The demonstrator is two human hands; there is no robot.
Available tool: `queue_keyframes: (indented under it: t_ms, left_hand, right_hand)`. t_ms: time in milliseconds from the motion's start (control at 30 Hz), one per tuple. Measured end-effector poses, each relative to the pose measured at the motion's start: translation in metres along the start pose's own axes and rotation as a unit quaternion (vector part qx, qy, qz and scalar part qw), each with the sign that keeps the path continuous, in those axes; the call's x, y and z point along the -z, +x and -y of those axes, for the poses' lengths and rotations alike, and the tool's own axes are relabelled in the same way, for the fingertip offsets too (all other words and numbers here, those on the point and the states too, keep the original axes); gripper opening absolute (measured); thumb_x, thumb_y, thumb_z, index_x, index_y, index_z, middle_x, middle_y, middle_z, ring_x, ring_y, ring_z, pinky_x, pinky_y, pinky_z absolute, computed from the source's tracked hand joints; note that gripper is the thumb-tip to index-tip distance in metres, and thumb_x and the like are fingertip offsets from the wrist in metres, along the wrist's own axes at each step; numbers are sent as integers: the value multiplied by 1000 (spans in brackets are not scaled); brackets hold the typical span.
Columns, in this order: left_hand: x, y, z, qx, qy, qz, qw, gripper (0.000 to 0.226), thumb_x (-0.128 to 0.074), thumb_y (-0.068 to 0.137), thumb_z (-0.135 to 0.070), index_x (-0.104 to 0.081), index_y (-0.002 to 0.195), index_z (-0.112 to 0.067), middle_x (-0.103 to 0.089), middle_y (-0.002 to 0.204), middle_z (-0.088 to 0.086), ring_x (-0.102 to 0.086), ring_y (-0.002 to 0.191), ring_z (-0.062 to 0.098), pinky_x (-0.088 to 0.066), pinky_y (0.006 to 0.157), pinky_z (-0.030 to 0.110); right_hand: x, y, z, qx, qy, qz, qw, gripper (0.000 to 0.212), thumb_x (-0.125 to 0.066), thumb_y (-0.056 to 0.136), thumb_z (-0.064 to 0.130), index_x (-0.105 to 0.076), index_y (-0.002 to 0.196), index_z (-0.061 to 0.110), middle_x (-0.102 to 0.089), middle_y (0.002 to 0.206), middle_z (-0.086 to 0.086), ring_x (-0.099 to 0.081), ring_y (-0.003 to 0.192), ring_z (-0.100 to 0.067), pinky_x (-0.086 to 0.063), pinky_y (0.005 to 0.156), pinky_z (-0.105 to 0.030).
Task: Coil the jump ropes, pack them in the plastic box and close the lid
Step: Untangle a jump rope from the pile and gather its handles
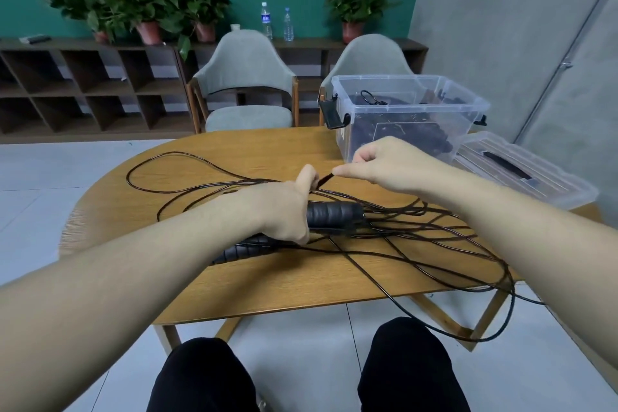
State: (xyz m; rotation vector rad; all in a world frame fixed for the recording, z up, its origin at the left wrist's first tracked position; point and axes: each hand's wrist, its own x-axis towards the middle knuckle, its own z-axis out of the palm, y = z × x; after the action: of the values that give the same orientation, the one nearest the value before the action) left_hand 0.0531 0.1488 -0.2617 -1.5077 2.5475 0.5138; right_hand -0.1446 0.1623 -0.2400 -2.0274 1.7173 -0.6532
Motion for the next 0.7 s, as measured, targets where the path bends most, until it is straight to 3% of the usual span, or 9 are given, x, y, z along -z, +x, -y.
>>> queue_keyframes:
  t_ms: [100,233,300,400,500,600,700]
  left_hand:
    - [0,11,7,53,-74,-53,994,64,-71,82,-20,-22,123,-19,-64,73,9,-57,56,22,-42,50,33]
    - [1,21,24,66,-260,-61,961,49,-69,83,-13,-37,120,-18,-67,83,14,-63,58,25,-48,47,29]
    - [1,21,32,61,-411,-44,909,33,-66,86,-8,-48,112,-17,-62,89,12,-65,65,25,-49,49,29]
    - [1,19,43,33,-552,-4,833,19,-61,92,-5,-51,105,-16,-58,94,12,-63,64,21,-49,51,28]
    - [2,16,53,7,-652,47,757,29,-64,87,-3,-48,108,-16,-55,100,16,-63,67,23,-50,51,30]
    - [-1,8,56,-74,-657,119,741,41,-58,79,0,-44,114,-14,-57,90,18,-63,66,26,-51,52,32]
    - [-3,-2,48,-142,-599,163,771,28,-56,80,2,-46,104,-8,-61,74,16,-60,58,24,-49,53,31]
  right_hand:
    - [-10,-11,15,31,3,-13,999,48,-55,95,54,-52,60,21,-47,55,9,-44,53,-4,-38,59,-23]
    - [-31,-31,25,77,-7,22,997,38,-36,105,44,-57,79,25,-50,54,14,-46,52,1,-33,55,-22]
    - [-43,-40,20,93,34,38,994,35,-32,107,39,-56,84,29,-49,54,13,-44,53,-2,-35,56,-27]
    - [-62,-51,4,103,58,64,991,34,-31,107,38,-54,84,28,-47,59,6,-44,57,-8,-42,64,-36]
    - [-73,-55,-12,109,57,78,989,33,-32,107,37,-52,85,24,-49,62,10,-45,61,-5,-40,63,-25]
    - [-75,-51,-25,105,26,102,989,33,-33,107,39,-51,84,26,-54,66,24,-50,64,0,-35,63,-16]
    - [-75,-45,-33,120,-12,118,986,36,-34,105,47,-55,85,26,-56,68,24,-52,67,0,-42,69,-23]
